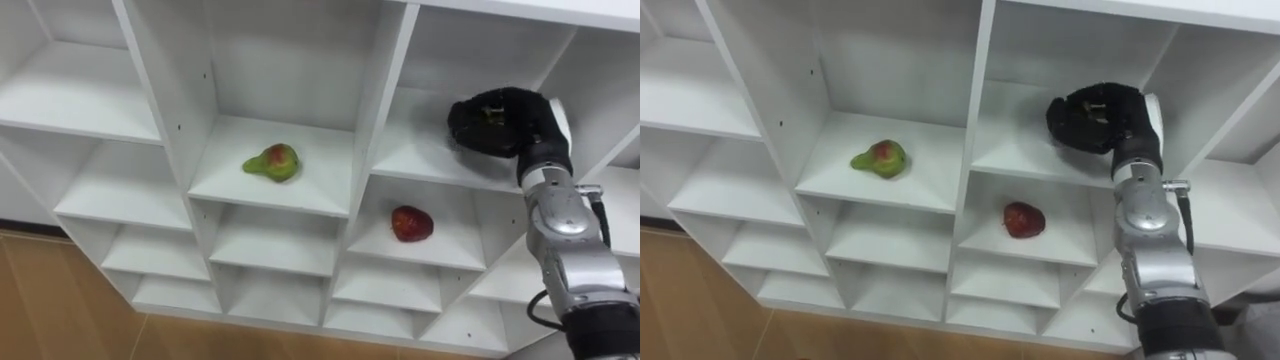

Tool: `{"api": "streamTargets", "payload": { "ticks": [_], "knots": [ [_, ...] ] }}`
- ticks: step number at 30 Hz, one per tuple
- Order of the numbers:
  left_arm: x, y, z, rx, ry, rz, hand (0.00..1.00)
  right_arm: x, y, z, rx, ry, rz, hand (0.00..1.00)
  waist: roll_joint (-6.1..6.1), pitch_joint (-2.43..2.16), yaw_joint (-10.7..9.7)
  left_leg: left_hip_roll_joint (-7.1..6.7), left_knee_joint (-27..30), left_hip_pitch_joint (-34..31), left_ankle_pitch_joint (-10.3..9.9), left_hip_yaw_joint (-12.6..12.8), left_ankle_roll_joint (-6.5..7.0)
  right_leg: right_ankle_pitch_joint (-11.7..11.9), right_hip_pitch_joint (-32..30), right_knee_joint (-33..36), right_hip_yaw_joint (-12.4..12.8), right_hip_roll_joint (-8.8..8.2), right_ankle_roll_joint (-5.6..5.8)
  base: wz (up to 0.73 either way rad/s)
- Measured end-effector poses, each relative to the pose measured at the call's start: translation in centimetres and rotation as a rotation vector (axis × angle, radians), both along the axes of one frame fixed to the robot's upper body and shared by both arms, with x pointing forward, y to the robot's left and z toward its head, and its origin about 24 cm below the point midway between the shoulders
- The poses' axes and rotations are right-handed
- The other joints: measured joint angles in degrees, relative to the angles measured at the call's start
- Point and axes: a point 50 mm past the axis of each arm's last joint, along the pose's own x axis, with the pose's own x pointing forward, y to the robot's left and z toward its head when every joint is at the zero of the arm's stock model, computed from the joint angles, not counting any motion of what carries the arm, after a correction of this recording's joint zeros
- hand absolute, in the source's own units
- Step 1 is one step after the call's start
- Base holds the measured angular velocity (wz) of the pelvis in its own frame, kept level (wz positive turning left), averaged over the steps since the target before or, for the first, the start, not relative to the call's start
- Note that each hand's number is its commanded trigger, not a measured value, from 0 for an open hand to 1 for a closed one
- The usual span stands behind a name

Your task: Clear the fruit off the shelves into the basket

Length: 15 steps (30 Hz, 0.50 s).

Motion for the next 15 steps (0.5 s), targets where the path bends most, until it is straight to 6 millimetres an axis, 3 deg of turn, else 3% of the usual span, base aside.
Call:
{"api": "streamTargets", "payload": {
  "ticks": [15],
  "knots": [
    [0.39,0.06,0.09,0.003,-0.027,-0.008,1.00,0.10,0.34,0.22,-0.123,0.025,0.051,1.00,-0.27,0.40,-0.2,0.00,0.0,0.1,0.0,0.0,0.00,0.0,0.2,0.0,0.0,0.00,0.03,0.00]
  ]
}}
